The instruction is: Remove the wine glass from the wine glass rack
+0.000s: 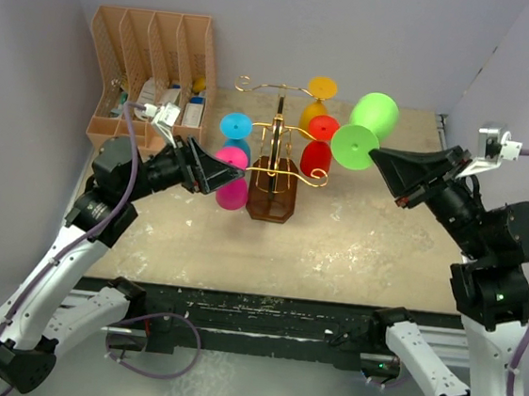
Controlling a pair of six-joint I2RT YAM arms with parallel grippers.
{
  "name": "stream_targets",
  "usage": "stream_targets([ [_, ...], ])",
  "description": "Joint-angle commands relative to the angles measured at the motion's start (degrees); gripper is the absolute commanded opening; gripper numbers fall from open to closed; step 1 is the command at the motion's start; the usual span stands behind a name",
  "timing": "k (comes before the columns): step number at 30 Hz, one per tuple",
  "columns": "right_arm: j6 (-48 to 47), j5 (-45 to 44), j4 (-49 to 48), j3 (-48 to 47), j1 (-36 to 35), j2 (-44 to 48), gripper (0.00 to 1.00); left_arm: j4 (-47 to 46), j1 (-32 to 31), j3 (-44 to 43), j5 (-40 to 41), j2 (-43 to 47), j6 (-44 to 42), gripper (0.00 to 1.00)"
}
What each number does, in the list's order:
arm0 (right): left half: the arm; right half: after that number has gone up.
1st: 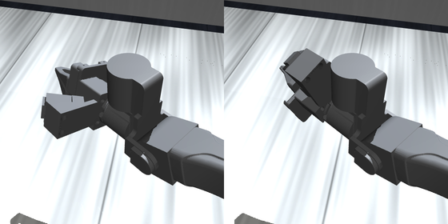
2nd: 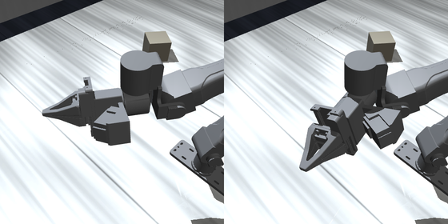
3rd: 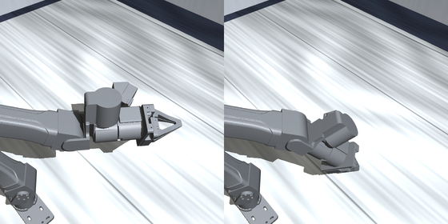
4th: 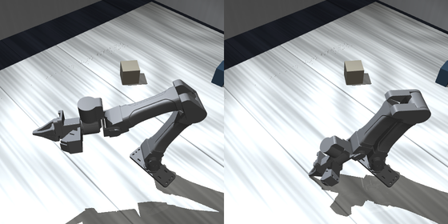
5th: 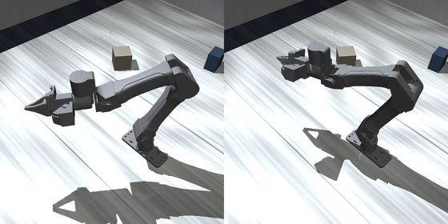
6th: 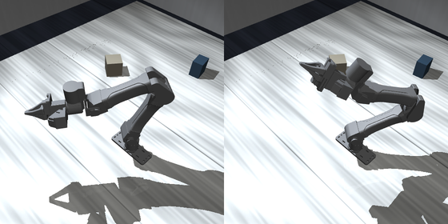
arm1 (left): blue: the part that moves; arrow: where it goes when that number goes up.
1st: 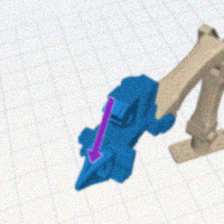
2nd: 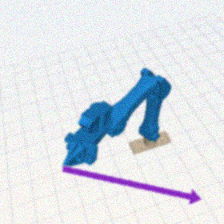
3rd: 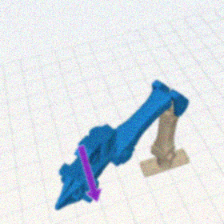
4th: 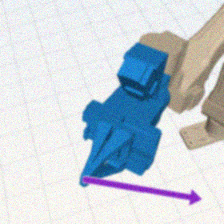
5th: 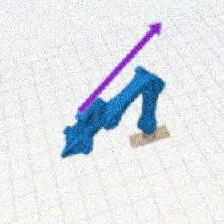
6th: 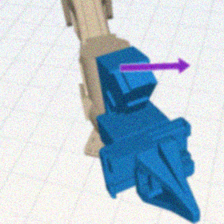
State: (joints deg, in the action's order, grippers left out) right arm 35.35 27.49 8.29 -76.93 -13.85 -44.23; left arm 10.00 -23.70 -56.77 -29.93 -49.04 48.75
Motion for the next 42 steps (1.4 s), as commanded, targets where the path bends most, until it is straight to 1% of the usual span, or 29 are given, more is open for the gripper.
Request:
stream_targets([
  [1, -15.36, -3.4, 11.79, -0.76, -0.13, 1.4, 0.0, -8.3, -0.24, 2.9, -4.08, 1.36, 5.96, 0.95],
  [5, -19.71, -3.68, 15.66, -0.81, -0.14, 2.37, 0.0, -9.99, -0.2, 5.01, -5.37, 1.65, 8.16, 0.94],
  [8, -23.07, -3.21, 16.53, 0.21, -0.26, 2.91, 0.0, -9.96, -0.21, 5.98, -5.77, 1.73, 8.54, 0.93],
  [13, -29.41, -4.89, 18.84, 1.49, -2.23, 4.23, 0.0, -6.31, -0.21, 6.25, -6.09, 2.49, 7.36, 0.93],
  [19, -31.12, -2.46, 19.24, 1.49, -3.85, 4.28, 0.0, -2.69, -0.22, 5.88, -5.96, 3.81, 4.57, 0.93],
  [23, -31.68, 1.09, 18.97, -0.93, -4.55, 1.2, 0.0, -1.24, -0.25, 6.59, -5.87, 4.92, 2.83, 0.93],
  [25, -31.8, 1.28, 18.38, -2.25, -4.88, -0.45, 0.0, -0.48, -0.2, 7.07, -5.71, 5.7, 2.23, 0.93],
  [30, -32.92, -2.12, 17.38, -6.21, -6.75, -4.6, 0.0, 2.63, -0.21, 7.12, -5.12, 7.18, -0.48, 0.93],
  [37, -33.8, -3.98, 13.2, -12.69, -8.0, -11.81, 0.0, 5.64, -0.21, 7.46, -4.41, 8.65, -2.21, 0.93],
  [42, -36.46, -8.77, 12.12, -18.88, -11.98, -19.75, 0.0, 6.49, -0.2, 7.52, -4.39, 9.12, -2.8, 0.93],
])
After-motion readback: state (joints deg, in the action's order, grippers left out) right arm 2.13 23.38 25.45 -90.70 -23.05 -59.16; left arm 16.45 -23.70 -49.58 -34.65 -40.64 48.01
